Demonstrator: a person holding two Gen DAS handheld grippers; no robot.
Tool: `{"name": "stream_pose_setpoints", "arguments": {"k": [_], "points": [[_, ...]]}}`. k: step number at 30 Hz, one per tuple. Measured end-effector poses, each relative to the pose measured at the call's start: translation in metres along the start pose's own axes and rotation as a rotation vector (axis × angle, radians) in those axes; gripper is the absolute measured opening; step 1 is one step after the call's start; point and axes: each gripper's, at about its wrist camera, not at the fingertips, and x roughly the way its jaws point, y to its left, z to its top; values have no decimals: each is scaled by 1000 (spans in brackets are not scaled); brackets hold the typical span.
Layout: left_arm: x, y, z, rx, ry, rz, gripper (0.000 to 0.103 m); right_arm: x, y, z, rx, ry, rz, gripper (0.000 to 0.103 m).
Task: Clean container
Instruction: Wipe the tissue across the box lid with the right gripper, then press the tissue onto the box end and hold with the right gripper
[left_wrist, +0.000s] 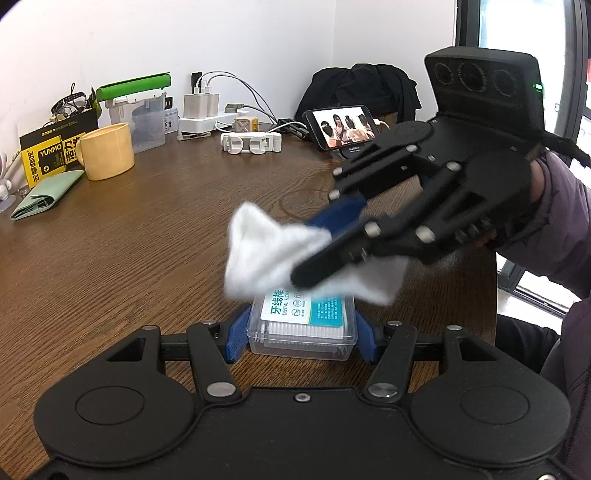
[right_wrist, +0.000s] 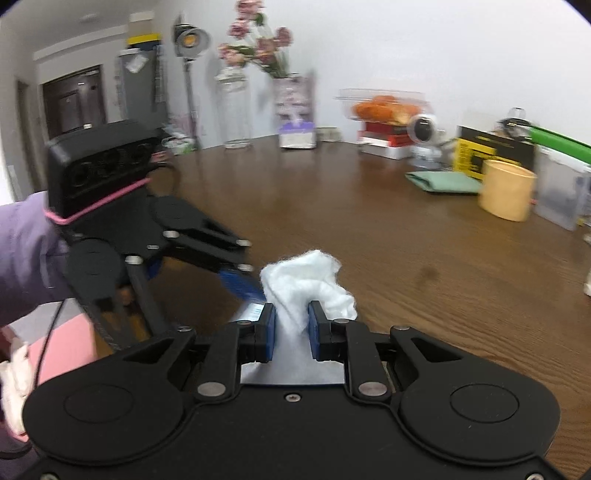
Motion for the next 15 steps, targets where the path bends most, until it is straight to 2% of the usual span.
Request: {"name": "stream_pose_setpoints", "arguments": {"k": [6,15], "points": [[0,0,0,0,0,0,57,-6,14,-6,-11,-3,47,20],[0,0,0,1,0,0,57,-16,-7,-8,26,-1,-47,20]]}}
